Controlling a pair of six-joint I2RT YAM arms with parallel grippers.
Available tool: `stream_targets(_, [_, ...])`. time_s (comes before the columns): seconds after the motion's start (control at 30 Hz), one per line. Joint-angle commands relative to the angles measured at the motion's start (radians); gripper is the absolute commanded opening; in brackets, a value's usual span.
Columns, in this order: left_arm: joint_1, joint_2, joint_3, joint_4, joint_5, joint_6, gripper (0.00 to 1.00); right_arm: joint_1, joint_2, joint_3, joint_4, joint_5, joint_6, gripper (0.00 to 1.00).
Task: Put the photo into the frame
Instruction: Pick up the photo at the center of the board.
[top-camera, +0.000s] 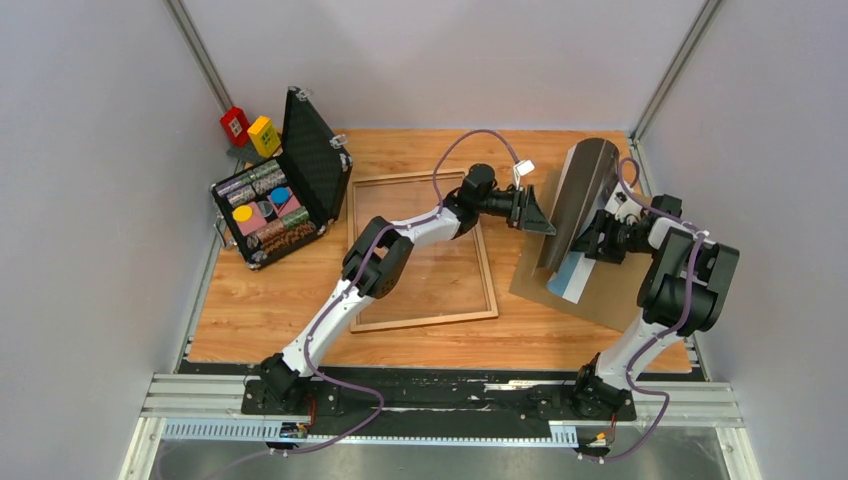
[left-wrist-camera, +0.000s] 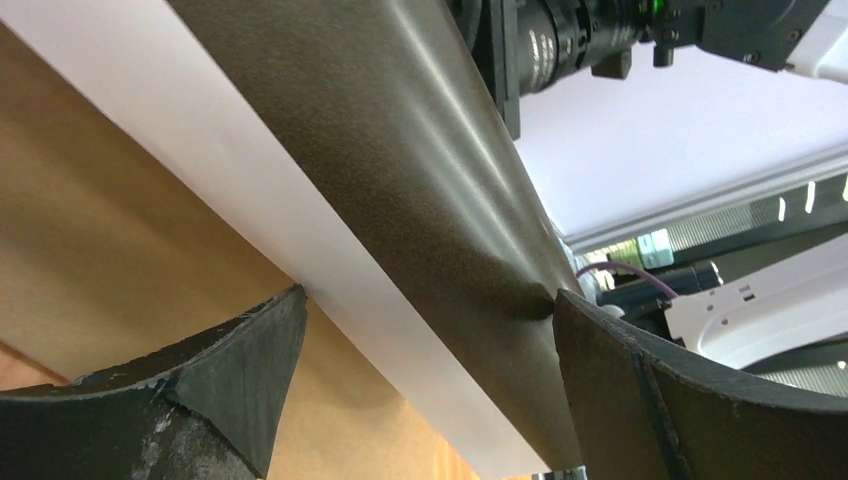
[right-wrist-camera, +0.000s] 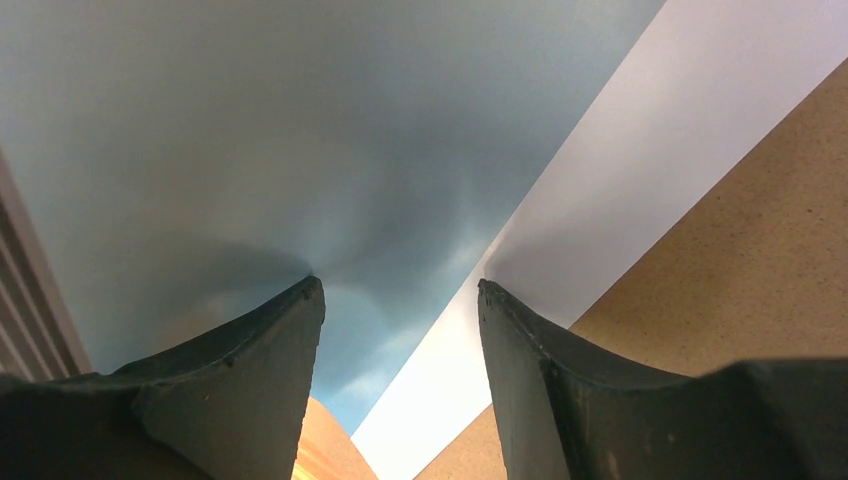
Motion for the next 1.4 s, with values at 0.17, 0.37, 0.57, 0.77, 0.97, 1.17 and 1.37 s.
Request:
stream_targets(0.17, [-0.040, -0.159, -0.089, 0.144, 0.111, -0.072, 1.00, 0.050, 0.016, 0.047, 0.001, 0.074, 0.033, 0.61])
stream_targets(0.37, [-0.042, -0.170, -0.093, 0.161, 0.107, -0.089, 1.00, 0.072, 0.019, 0.046, -0.005, 0.089, 0.032, 0.61])
stream_targets(0.57, [-0.040, -0.171, -0.057, 0.025, 0.076, -0.017, 1.00, 0.075, 0.016, 0.038, -0.007, 0.097, 0.028, 0.60])
stream_targets(0.77, [-0.015, -0.216, -0.055, -0.296, -0.047, 0.171, 1.00, 0.075, 0.004, 0.026, -0.005, 0.115, 0.019, 0.60])
stream_targets(0.97, [-0.003, -0.296, -0.103, -0.564, -0.179, 0.293, 1.00, 0.075, -0.003, 0.028, -0.005, 0.120, 0.020, 0.60])
stream_targets(1.17, [0.001, -0.386, -0.183, -0.737, -0.288, 0.383, 1.00, 0.075, -0.021, 0.040, -0.011, 0.120, 0.025, 0.60])
stream_targets(1.37, [0.006, -0.392, -0.187, -0.796, -0.316, 0.433, 0.98, 0.081, -0.041, 0.043, -0.020, 0.103, 0.033, 0.60])
